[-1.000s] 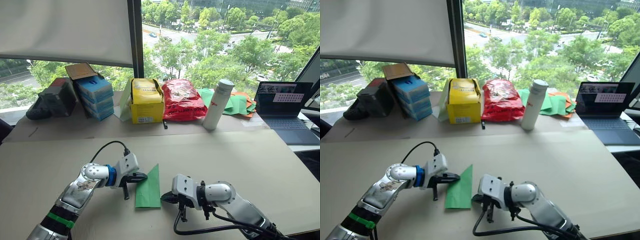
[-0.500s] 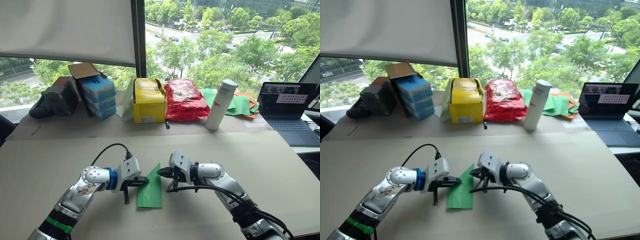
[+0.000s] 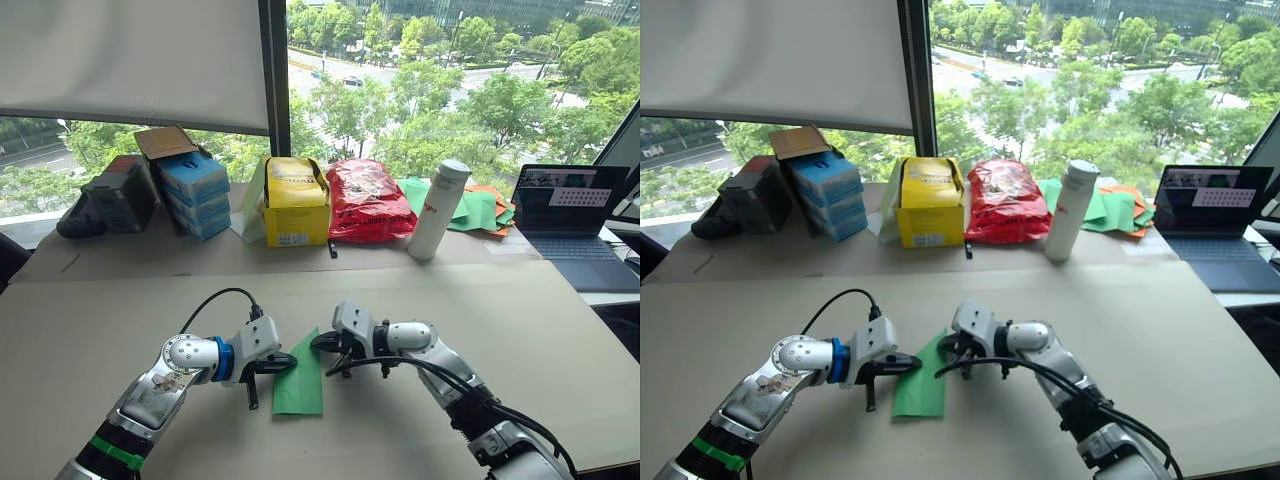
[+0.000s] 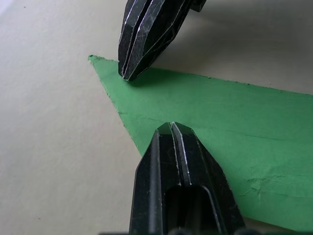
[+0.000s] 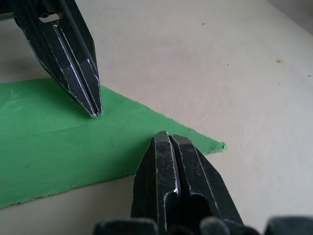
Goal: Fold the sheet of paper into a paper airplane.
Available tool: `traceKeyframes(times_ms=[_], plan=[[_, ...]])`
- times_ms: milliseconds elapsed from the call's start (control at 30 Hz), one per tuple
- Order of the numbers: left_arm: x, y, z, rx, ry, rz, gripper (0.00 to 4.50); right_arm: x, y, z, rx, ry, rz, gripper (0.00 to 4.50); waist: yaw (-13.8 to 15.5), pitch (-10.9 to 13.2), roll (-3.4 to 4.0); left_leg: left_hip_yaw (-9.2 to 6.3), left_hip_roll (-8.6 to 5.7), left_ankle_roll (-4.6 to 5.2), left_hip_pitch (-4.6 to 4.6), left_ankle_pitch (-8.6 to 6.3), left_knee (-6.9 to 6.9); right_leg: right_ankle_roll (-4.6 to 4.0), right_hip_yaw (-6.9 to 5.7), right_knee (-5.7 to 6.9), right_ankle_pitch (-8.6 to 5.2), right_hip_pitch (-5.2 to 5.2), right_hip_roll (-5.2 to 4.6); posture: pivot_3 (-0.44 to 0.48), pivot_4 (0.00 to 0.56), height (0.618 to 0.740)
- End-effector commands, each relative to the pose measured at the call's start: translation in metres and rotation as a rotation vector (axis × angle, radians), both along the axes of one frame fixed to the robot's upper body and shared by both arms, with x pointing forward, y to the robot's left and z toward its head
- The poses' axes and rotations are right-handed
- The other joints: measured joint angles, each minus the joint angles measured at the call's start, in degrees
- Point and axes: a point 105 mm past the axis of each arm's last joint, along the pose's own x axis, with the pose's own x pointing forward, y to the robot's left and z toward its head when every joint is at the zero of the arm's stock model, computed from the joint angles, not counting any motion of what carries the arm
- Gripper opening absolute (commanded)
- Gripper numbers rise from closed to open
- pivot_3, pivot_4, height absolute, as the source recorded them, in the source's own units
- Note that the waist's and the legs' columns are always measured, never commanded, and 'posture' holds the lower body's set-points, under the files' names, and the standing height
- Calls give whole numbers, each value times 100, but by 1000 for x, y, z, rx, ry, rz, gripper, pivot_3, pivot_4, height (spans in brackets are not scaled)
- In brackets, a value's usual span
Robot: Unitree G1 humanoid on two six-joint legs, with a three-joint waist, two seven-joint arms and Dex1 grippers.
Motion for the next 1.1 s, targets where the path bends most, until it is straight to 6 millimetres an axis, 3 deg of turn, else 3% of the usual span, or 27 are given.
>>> traceKeyframes(times_ms=[33, 200, 667, 1100], plan=[[-3, 0, -4, 16, 12, -5, 14, 8, -10, -13, -45, 21, -52, 0, -5, 0, 0, 1, 0, -3, 0, 2, 0, 0, 1, 0, 0, 0, -1, 0, 150, 740], [-2, 0, -3, 16, 8, -2, 14, 9, -10, -13, -32, 15, -41, 0, -8, 0, 1, 0, 0, -5, 0, 3, -2, 0, 4, 0, 0, 0, -6, 0, 150, 740], [-2, 0, -3, 16, 12, 1, 14, -46, -1, -32, -29, 95, 108, 0, -17, -2, 4, -1, 1, 5, 3, -4, -16, -1, 5, -4, 0, -1, -24, 0, 150, 740], [-3, 0, -3, 26, 17, -4, 14, -74, 1, -40, -66, 137, 181, 0, -38, -2, 3, -1, 1, 8, 8, -5, -20, -2, 5, -6, -1, 0, -21, 0, 150, 740]])
